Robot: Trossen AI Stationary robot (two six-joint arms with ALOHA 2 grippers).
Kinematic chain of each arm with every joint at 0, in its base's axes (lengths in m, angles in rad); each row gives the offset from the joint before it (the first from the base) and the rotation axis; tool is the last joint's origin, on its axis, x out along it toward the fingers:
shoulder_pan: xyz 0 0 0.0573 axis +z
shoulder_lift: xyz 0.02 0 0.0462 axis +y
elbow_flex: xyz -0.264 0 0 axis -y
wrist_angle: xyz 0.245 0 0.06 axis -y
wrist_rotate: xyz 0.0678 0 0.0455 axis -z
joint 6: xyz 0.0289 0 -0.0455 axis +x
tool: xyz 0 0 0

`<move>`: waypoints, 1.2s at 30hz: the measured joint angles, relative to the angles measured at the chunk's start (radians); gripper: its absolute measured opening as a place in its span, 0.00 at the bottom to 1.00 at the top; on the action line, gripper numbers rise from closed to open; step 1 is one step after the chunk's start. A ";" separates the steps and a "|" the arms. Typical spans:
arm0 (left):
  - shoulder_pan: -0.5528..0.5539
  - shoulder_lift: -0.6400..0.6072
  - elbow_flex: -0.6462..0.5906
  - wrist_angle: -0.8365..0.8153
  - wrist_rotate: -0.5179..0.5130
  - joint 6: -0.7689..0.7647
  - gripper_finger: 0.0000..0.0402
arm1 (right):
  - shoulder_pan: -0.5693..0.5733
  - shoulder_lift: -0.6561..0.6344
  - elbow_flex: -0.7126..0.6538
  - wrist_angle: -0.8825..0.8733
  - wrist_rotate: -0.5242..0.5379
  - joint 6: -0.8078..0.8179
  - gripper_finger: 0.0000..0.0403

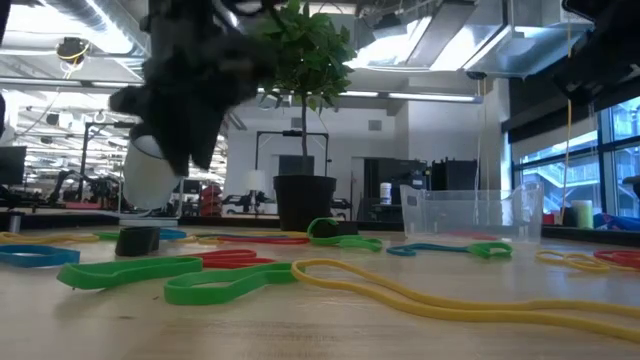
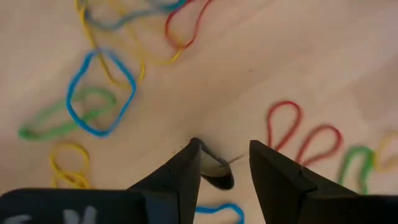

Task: Pick and place rubber bands into bin
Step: Put the black rubber band into the bin

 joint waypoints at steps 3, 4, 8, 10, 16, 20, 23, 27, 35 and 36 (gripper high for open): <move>-0.013 0.056 0.000 -0.002 0.030 -0.134 0.30 | 0.000 -0.030 0.000 -0.003 0.002 -0.013 0.01; -0.015 0.074 0.000 -0.004 0.053 -0.179 0.30 | 0.000 -0.037 0.000 -0.004 0.002 -0.021 0.01; -0.022 0.144 0.000 -0.023 0.142 -0.281 0.29 | 0.000 -0.055 0.000 -0.004 0.002 -0.026 0.01; -0.023 0.169 0.000 -0.022 0.145 -0.313 0.28 | 0.000 -0.061 0.000 -0.004 0.002 -0.027 0.01; -0.026 0.229 0.004 0.019 0.155 -0.348 0.23 | 0.000 -0.061 0.000 -0.006 0.001 -0.027 0.02; -0.029 0.228 0.012 0.016 0.148 -0.331 0.08 | 0.000 -0.061 0.000 -0.005 -0.001 -0.024 0.02; -0.039 0.215 0.049 -0.044 0.083 -0.302 0.02 | 0.000 -0.061 0.000 -0.005 -0.001 -0.014 0.02; -0.043 0.140 0.134 -0.160 -0.023 -0.227 0.01 | 0.000 -0.060 0.000 -0.005 -0.005 0.014 0.02; 0.027 0.030 0.360 -0.163 -0.275 0.236 0.01 | 0.000 -0.060 0.000 -0.006 -0.009 0.025 0.02; 0.051 0.031 0.403 -0.163 -0.278 0.304 0.01 | 0.000 -0.060 0.000 -0.006 -0.009 0.025 0.02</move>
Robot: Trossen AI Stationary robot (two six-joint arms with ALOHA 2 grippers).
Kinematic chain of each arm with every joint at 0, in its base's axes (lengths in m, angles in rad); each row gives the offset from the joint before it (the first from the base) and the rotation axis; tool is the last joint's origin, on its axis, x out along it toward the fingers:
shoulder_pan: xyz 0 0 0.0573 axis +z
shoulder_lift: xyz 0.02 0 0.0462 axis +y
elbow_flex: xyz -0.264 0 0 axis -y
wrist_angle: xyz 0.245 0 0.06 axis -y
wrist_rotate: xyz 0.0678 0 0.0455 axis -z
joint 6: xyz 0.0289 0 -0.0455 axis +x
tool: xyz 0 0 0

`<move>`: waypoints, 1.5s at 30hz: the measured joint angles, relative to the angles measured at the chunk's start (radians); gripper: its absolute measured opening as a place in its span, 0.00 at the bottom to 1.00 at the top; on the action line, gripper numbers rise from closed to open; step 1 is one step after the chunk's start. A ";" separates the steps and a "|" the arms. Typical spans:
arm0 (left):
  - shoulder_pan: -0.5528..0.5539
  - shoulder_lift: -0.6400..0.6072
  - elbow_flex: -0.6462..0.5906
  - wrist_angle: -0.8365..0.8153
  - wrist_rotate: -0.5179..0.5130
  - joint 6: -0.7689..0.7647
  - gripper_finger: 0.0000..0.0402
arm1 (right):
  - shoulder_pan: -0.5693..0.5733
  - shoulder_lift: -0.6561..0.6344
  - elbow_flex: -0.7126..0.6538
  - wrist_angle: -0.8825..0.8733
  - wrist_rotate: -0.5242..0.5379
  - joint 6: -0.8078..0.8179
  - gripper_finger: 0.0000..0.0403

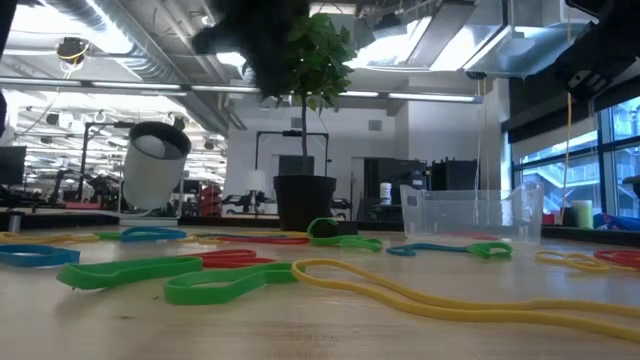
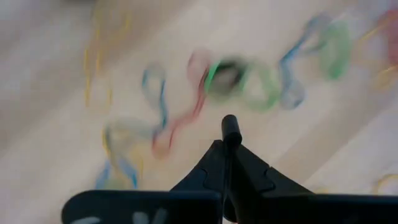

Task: Pick and place rubber bands into bin
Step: Put the black rubber band into the bin

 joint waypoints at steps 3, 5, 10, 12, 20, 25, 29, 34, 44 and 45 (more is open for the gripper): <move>0.082 0.015 0.125 0.036 -0.016 0.208 0.01 | 0.000 0.000 0.000 0.000 0.001 0.010 0.02; 0.140 0.043 0.194 0.087 -0.011 0.346 0.01 | 0.000 0.000 0.000 0.000 0.016 0.033 0.02; 0.259 0.169 0.372 0.198 0.088 0.593 0.01 | -0.001 0.004 0.000 0.000 0.056 0.108 0.02; 0.292 0.240 0.447 0.232 0.132 0.669 0.01 | -0.001 0.006 0.000 0.001 0.069 0.133 0.02; 0.350 0.559 0.700 0.268 0.308 0.842 0.01 | 0.000 0.015 0.000 0.003 0.083 0.190 0.02; 0.348 0.701 0.730 0.340 0.327 0.853 0.01 | 0.000 0.016 0.000 0.014 0.091 0.188 0.02; 0.346 0.769 0.733 0.445 0.327 0.853 0.01 | -0.001 0.022 0.001 0.017 0.109 0.190 0.02; 0.346 0.817 0.733 0.548 0.326 0.853 0.01 | 0.000 0.027 0.001 0.017 0.116 0.190 0.02; 0.348 0.832 0.733 0.660 0.305 0.844 0.10 | -0.001 0.035 0.001 0.015 0.116 0.190 0.02; 0.348 0.832 0.733 0.659 0.304 0.845 0.11 | -0.001 0.035 0.001 0.015 0.116 0.190 0.02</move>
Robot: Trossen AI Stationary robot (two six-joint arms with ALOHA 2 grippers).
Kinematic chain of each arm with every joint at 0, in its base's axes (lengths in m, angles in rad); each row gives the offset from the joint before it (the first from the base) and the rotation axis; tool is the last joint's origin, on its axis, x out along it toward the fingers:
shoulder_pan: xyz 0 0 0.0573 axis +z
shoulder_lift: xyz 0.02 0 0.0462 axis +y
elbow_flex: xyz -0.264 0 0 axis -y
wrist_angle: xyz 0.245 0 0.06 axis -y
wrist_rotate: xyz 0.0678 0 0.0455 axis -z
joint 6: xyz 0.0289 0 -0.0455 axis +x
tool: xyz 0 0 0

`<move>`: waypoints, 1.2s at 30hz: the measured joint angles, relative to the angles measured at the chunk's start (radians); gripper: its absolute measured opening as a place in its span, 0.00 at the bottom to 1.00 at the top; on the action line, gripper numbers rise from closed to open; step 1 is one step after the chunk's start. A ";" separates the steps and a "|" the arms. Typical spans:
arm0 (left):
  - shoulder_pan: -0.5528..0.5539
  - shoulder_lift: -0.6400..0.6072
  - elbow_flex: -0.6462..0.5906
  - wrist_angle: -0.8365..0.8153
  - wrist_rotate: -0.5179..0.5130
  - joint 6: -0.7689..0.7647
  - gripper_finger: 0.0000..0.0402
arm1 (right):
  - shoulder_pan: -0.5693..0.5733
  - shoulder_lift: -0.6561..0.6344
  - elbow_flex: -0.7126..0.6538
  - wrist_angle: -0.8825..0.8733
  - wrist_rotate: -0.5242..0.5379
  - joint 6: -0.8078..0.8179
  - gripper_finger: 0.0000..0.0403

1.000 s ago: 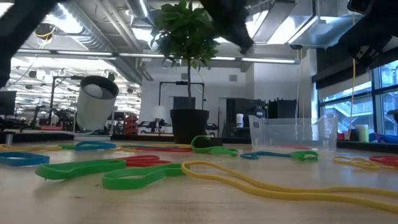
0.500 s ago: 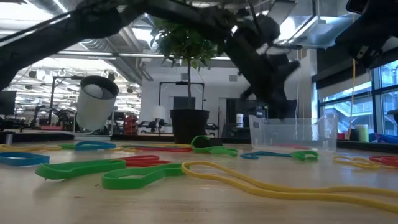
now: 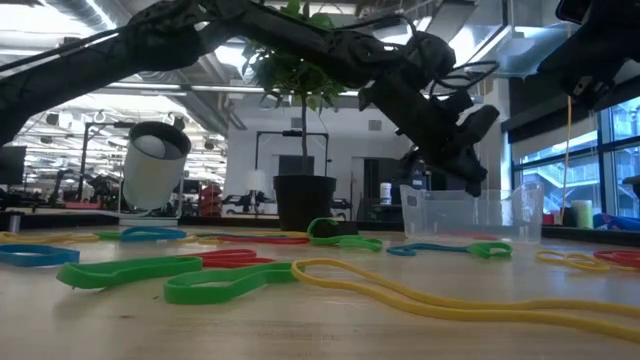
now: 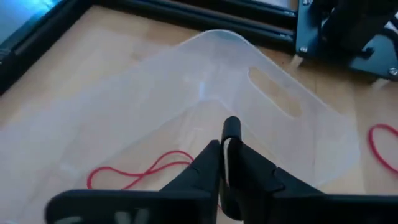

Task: Pick and place rubber bands into bin
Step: Put the black rubber band into the bin, then put the blue rubber band into the bin

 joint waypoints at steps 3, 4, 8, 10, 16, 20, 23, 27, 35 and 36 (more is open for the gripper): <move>0.000 0.001 0.000 -0.003 -0.004 -0.001 0.17 | 0.000 0.000 0.000 0.000 0.000 -0.002 0.02; 0.000 0.001 0.000 -0.003 -0.004 -0.002 0.19 | 0.000 0.000 0.000 0.000 0.000 -0.002 0.02; 0.000 -0.002 -0.001 -0.010 -0.004 -0.002 0.26 | 0.000 0.000 0.000 0.000 0.000 -0.003 0.02; 0.000 -0.006 -0.001 -0.009 -0.005 -0.002 0.28 | 0.000 0.000 0.000 0.000 0.000 -0.002 0.02; 0.001 -0.042 0.013 -0.098 -0.005 -0.035 0.30 | 0.000 0.000 0.000 0.000 -0.001 -0.004 0.02; -0.014 -0.106 0.018 -0.154 -0.024 -0.094 0.25 | 0.000 0.000 0.000 -0.006 -0.004 -0.005 0.02; -0.041 -0.159 0.018 -0.263 -0.075 -0.113 0.17 | 0.000 0.000 0.000 -0.008 -0.004 -0.007 0.02; -0.072 -0.246 0.017 -0.413 -0.082 -0.072 0.04 | 0.000 0.000 0.000 -0.008 -0.004 -0.019 0.02; -0.161 -0.431 -0.125 -0.630 -0.083 -0.080 0.00 | 0.000 0.000 0.000 -0.004 -0.012 -0.006 0.02; -0.175 -0.466 -0.180 -0.614 -0.083 -0.090 0.00 | 0.000 0.000 0.000 -0.005 -0.012 -0.006 0.02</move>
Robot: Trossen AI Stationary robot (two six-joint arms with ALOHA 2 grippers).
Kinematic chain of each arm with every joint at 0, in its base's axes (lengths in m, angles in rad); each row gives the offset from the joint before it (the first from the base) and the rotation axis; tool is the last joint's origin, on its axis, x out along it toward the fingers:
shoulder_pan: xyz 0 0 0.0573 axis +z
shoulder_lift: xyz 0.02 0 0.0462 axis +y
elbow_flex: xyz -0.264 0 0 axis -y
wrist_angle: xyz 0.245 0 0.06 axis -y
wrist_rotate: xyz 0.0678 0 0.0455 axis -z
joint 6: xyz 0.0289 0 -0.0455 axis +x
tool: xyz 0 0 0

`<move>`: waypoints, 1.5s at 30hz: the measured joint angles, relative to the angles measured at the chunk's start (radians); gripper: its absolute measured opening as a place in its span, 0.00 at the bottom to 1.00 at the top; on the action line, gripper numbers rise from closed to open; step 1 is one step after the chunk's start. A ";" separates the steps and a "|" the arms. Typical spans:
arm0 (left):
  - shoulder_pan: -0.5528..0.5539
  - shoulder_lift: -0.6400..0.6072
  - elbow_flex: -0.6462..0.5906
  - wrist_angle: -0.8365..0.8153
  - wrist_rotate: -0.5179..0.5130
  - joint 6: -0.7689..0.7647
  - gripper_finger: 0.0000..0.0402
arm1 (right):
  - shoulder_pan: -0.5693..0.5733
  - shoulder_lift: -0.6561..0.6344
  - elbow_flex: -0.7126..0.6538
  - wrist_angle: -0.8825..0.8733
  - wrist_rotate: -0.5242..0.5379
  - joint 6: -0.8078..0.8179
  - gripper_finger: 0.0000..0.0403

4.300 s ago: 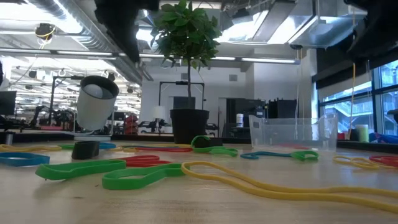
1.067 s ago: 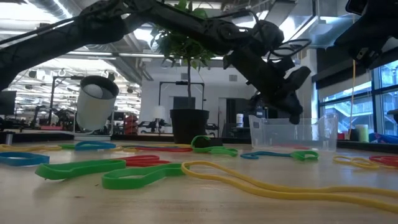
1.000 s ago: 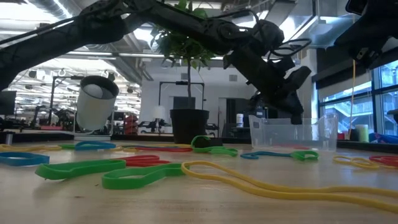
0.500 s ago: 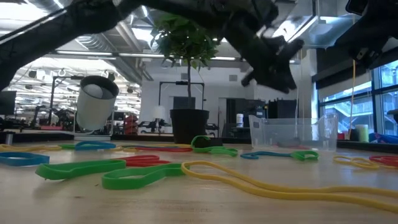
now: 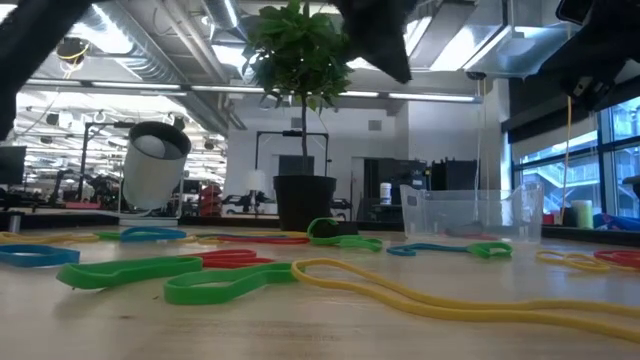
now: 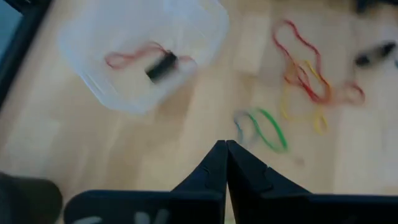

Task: Pick and place rubber bands into bin
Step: Put the blue rubber band into the bin

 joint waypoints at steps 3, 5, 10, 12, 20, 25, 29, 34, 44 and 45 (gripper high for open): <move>-0.040 -0.116 -0.213 0.123 0.003 -0.044 0.00 | 0.000 0.000 0.000 0.002 0.000 0.000 0.02; -0.061 -0.212 -0.385 0.246 0.006 -0.076 0.00 | 0.000 0.003 0.000 0.005 0.000 0.000 0.02; -0.090 -0.469 -0.796 0.559 0.013 -0.164 0.00 | 0.000 0.012 0.000 0.007 0.000 0.000 0.02; -0.098 -0.566 -0.931 0.612 0.009 -0.185 0.00 | 0.000 0.020 0.000 0.006 -0.001 0.000 0.02; -0.113 -0.960 -1.314 0.651 -0.029 -0.217 0.00 | -0.036 0.125 0.006 0.069 0.024 0.002 0.01; -0.102 -1.207 -1.484 0.651 -0.036 -0.194 0.00 | -0.115 0.298 0.104 0.106 0.027 -0.020 0.00; -0.089 -1.371 -1.578 0.652 -0.033 -0.156 0.00 | -0.175 0.471 0.249 0.096 0.027 -0.078 0.00; -0.084 -1.503 -1.647 0.643 -0.027 -0.107 0.00 | -0.247 0.695 0.491 -0.087 0.012 -0.103 0.00; -0.084 -1.559 -1.661 0.620 -0.025 -0.007 0.00 | -0.431 1.112 0.876 -0.481 -0.242 -0.097 0.05; -0.084 -1.559 -1.661 0.620 -0.025 -0.007 0.00 | -0.448 1.146 0.896 -0.494 -0.267 -0.098 0.06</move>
